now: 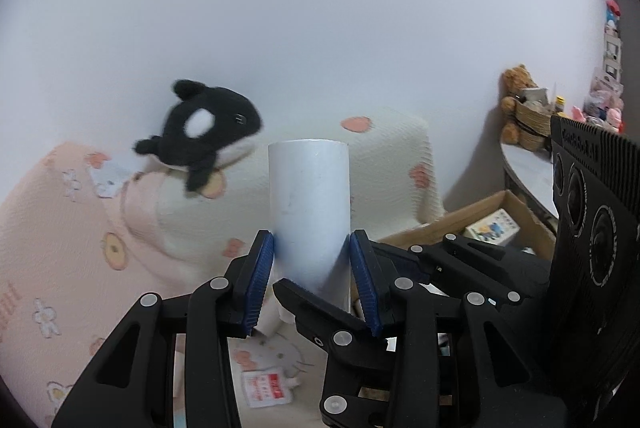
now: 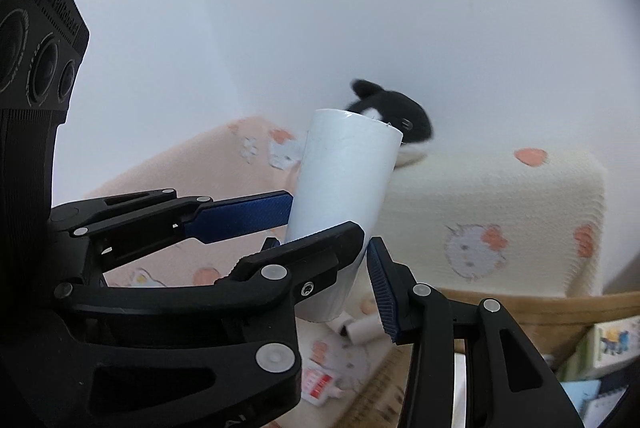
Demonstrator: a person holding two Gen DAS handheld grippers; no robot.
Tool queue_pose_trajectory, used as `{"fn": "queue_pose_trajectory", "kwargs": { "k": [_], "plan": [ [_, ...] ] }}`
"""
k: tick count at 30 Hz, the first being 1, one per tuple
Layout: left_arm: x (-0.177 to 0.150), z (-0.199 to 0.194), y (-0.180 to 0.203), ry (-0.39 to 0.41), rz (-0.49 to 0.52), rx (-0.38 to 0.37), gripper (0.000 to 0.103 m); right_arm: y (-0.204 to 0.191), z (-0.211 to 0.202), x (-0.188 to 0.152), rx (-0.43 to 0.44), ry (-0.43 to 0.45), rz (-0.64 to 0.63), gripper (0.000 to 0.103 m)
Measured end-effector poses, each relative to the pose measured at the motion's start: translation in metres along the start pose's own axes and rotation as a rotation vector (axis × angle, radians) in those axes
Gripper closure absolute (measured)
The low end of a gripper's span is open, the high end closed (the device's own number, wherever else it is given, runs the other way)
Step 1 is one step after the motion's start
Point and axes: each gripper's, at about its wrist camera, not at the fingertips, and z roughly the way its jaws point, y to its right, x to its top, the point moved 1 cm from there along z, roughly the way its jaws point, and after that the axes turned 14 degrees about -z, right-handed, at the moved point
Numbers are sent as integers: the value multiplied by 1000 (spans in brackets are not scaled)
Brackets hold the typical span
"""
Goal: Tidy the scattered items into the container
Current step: 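Lower the held tube into the box next to the other tubes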
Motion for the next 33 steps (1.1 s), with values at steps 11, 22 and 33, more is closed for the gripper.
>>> {"fn": "queue_pose_trajectory", "kwargs": {
  "k": [11,22,33],
  "plan": [
    [-10,30,35,-132,18,-91,59,32,-14,-18,-50,-136,-24,61],
    [-30,77,52,-342,-2,-225,60,61,-10,-56,-82,-344,79,61],
    [-55,131,54,-583,-87,-292,60,87,14,-92,-20,-561,176,61]
  ]
}}
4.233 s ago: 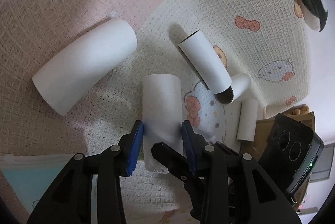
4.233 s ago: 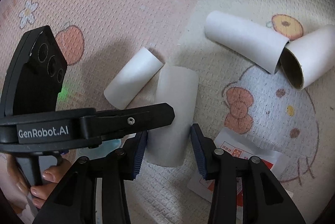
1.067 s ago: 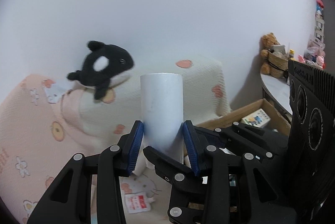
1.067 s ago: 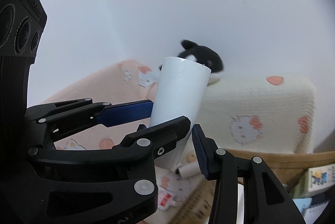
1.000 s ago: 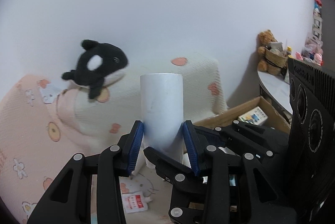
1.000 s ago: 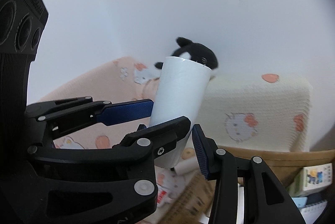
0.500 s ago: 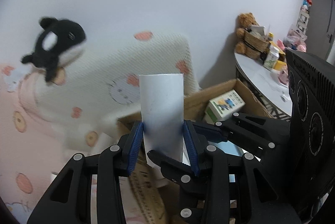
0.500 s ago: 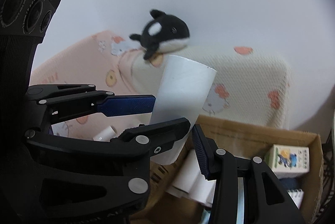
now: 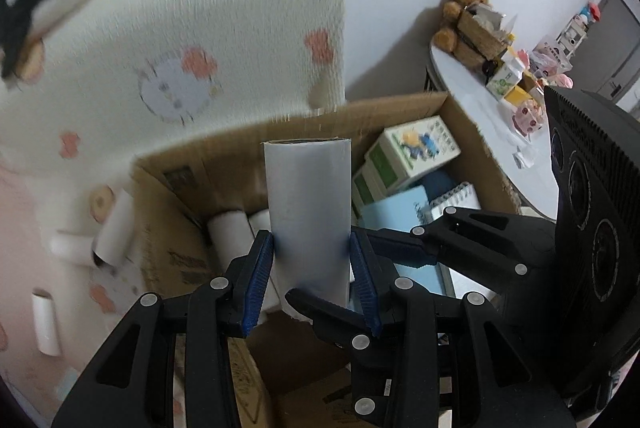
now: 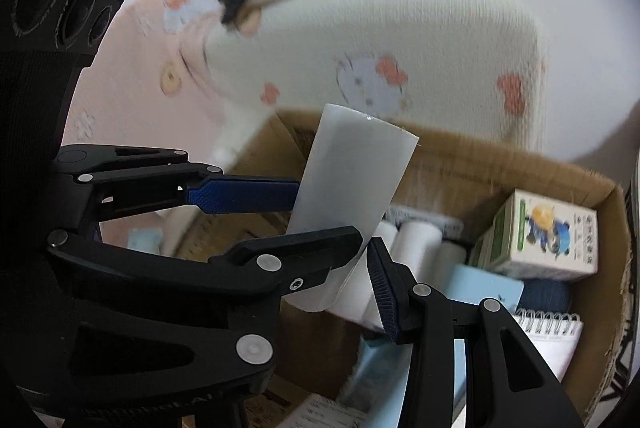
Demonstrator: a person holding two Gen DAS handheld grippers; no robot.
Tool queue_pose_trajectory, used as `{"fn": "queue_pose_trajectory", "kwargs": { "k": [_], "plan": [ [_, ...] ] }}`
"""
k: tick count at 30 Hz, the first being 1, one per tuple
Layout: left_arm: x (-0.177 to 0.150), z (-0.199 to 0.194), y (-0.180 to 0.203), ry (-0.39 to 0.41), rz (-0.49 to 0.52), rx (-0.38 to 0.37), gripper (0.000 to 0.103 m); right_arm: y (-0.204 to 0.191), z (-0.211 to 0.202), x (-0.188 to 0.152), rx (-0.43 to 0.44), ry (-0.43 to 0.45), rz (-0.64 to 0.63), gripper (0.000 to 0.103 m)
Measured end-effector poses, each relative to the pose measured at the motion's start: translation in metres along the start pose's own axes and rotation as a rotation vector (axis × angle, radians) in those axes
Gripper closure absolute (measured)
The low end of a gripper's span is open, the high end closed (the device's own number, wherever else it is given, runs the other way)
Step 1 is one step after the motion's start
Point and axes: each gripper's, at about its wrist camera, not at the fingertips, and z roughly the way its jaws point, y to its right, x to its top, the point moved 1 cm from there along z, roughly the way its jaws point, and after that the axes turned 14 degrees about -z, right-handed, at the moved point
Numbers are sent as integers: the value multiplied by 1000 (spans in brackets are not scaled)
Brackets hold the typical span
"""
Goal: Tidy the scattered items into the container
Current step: 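Lower the held tube into the box next to the other tubes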
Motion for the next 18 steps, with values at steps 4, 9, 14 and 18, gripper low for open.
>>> {"fn": "queue_pose_trajectory", "kwargs": {
  "k": [4,9,14,18],
  "plan": [
    [0,16,-4,-56,-32,-10,60,7,14,-6,35,-70,29,61],
    [2,30,-9,-109,-70,-28,60,17,24,-11,61,-109,64,61],
    [3,45,-16,-170,-137,-51,60,23,36,-12,44,-166,73,61],
    [3,54,-20,-194,-166,-60,60,25,42,-13,41,-186,68,61]
  ]
}}
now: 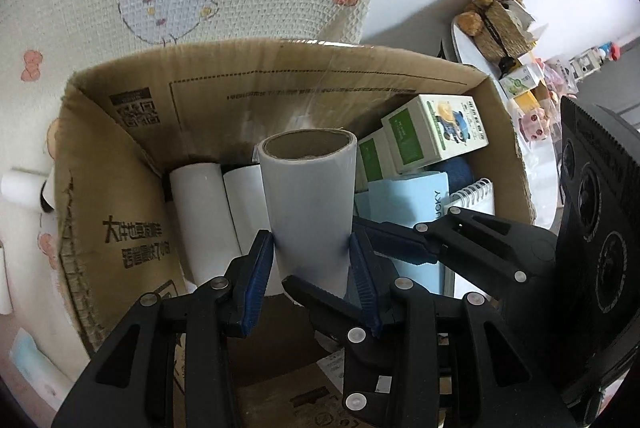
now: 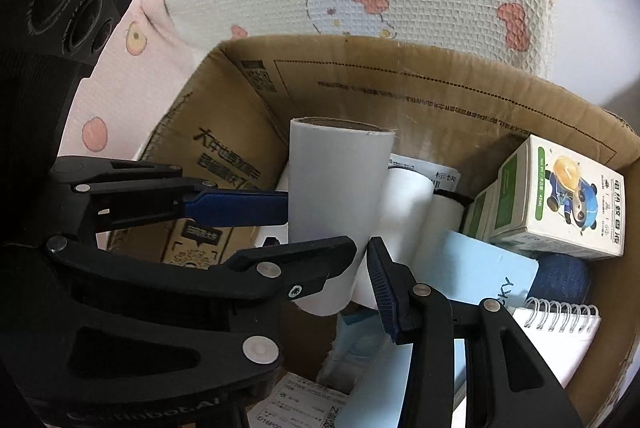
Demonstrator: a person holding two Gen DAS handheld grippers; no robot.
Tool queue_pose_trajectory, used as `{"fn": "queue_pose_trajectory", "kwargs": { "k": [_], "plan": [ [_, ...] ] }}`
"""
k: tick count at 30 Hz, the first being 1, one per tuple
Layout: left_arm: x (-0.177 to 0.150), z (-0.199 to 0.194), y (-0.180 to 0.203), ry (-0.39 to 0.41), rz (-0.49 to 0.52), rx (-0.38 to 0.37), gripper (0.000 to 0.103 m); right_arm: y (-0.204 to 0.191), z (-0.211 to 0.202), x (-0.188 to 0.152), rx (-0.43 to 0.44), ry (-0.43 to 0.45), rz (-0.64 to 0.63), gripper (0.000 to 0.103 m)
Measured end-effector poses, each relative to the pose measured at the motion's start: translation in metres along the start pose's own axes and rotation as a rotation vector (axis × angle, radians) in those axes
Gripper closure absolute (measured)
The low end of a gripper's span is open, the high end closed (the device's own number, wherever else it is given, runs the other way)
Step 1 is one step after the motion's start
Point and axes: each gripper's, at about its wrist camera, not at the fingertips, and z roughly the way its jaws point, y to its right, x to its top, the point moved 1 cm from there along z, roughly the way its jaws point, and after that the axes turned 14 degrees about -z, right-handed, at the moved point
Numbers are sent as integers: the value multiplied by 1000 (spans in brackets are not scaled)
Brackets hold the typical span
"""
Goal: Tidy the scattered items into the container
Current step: 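Lower the held tube into the box next to the other tubes, then open the left gripper to release the tube in the box, then move the open left tool back toward the tubes on the blanket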
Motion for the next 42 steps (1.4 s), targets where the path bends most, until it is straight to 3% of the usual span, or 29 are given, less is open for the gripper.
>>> {"fn": "queue_pose_trajectory", "kwargs": {
  "k": [7,15,19,28,29,31,33,39,42],
  "plan": [
    [9,22,-14,-78,-95,-19,64,-3,7,1,-14,-12,-19,61],
    [11,24,-16,-53,-111,-25,64,-2,8,6,-26,-11,-17,61],
    [10,18,-11,-25,-69,-19,64,-5,0,-2,-37,-10,-15,61],
    [2,-33,-13,163,-16,-57,63,-9,-21,-4,-67,22,7,61],
    [2,-38,-13,184,-14,-71,65,-11,-24,-4,-80,22,4,61],
    [2,-47,-15,221,-11,-71,81,-17,-30,-4,-109,23,-24,61],
    [2,-54,-18,254,-9,-39,89,-26,-35,-2,-154,31,-58,61],
    [-5,-80,-34,330,5,-42,89,-50,-42,11,-154,63,-112,61],
    [-12,-101,-54,387,11,-87,89,-64,-44,18,-145,76,-139,61]
  ]
}}
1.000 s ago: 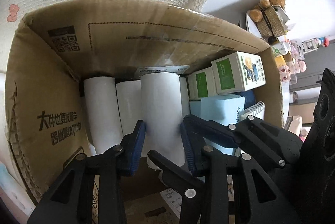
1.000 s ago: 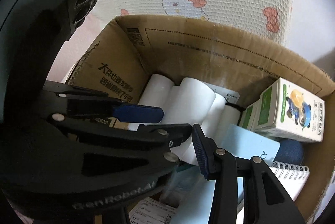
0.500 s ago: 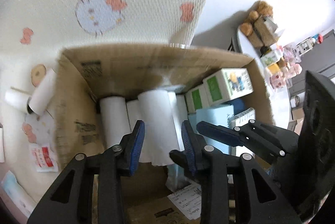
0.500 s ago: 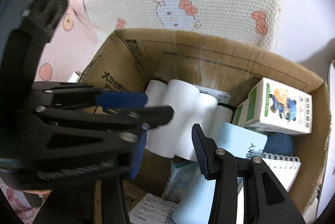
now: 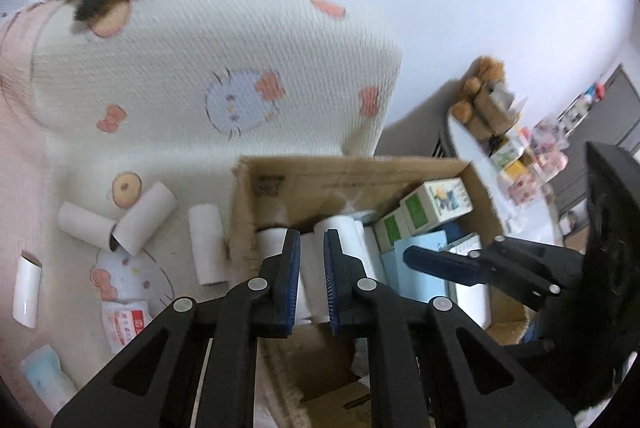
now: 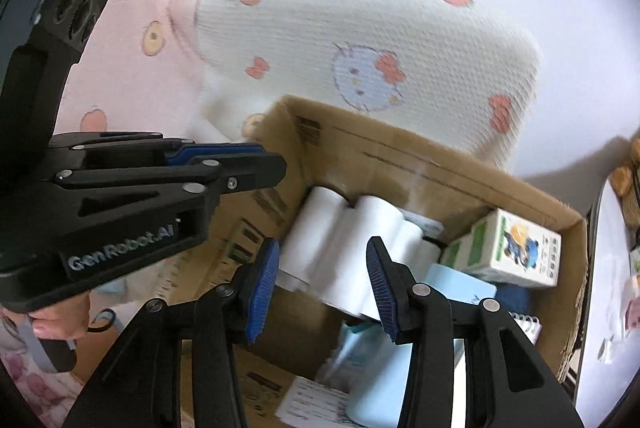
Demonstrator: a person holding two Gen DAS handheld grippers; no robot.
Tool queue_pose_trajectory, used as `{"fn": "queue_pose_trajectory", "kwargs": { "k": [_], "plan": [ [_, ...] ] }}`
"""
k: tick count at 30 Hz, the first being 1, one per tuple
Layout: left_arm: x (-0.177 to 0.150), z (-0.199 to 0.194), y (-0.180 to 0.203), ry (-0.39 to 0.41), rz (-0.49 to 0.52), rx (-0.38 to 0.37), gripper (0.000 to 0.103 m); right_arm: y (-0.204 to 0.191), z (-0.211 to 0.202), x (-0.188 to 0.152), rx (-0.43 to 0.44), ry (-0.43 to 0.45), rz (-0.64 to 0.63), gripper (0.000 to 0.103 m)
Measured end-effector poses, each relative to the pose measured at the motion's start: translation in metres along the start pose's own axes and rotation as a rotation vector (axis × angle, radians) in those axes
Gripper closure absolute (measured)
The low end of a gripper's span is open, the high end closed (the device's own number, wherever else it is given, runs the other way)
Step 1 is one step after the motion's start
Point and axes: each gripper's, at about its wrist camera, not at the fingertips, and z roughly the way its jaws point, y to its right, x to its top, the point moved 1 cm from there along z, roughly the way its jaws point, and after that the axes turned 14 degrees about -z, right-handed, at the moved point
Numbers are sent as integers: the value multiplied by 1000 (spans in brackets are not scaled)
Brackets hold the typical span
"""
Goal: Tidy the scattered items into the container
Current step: 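Move the open left tool back toward the tubes on the blanket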
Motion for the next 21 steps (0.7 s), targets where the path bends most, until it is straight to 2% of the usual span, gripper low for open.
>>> {"fn": "queue_pose_trajectory", "kwargs": {
  "k": [4,6,8,10,16,21],
  "plan": [
    [8,-36,-25,134,-39,2,89,-21,-8,16,2,22,-41,61],
    [12,-49,-37,171,-77,-19,89,-33,-10,24,-12,33,-76,61],
    [16,-60,-54,186,-124,-58,89,-48,-14,34,-55,44,-127,61],
    [18,-68,-66,206,-155,-66,89,-60,-14,42,-82,54,-167,61],
    [19,-83,-100,241,-190,-63,89,-91,-26,67,-69,75,-232,61],
    [17,-83,-127,267,-218,-25,89,-105,-19,88,-26,43,-257,61]
  ]
}}
